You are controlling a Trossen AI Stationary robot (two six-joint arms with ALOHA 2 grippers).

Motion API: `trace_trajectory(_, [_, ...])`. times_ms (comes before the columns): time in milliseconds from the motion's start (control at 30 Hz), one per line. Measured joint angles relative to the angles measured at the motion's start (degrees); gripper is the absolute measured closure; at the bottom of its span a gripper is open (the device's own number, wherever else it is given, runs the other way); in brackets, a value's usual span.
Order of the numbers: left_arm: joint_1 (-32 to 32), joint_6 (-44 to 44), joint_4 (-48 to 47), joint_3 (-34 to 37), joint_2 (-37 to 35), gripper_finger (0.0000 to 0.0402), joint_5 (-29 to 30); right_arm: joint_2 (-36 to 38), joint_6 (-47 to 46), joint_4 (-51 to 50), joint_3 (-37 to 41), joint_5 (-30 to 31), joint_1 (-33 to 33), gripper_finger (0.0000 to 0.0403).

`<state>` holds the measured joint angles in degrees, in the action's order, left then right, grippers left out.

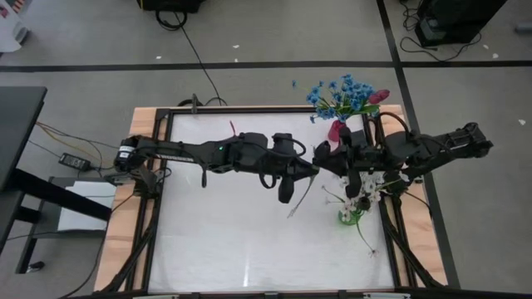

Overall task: Sort flowers into vase by color
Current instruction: Put the black flower into the green vase

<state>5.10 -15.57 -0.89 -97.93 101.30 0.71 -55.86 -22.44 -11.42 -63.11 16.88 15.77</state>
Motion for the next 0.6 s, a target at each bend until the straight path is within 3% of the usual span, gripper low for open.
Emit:
trace_trajectory(333, [-1.32, -0.03, -14.37, 0.09, -4.35, 0.0244, 4.63, 3.48, 2.43, -1.64, 0.00, 7.24, 0.00, 0.0390])
trace_trajectory(600, [-2.08, 0.39, -27.22, 0.09, -8.41, 0.0224, 7.87, 9.32, 3.13, -7.00, -0.04, 15.24, 0.46, 0.0390])
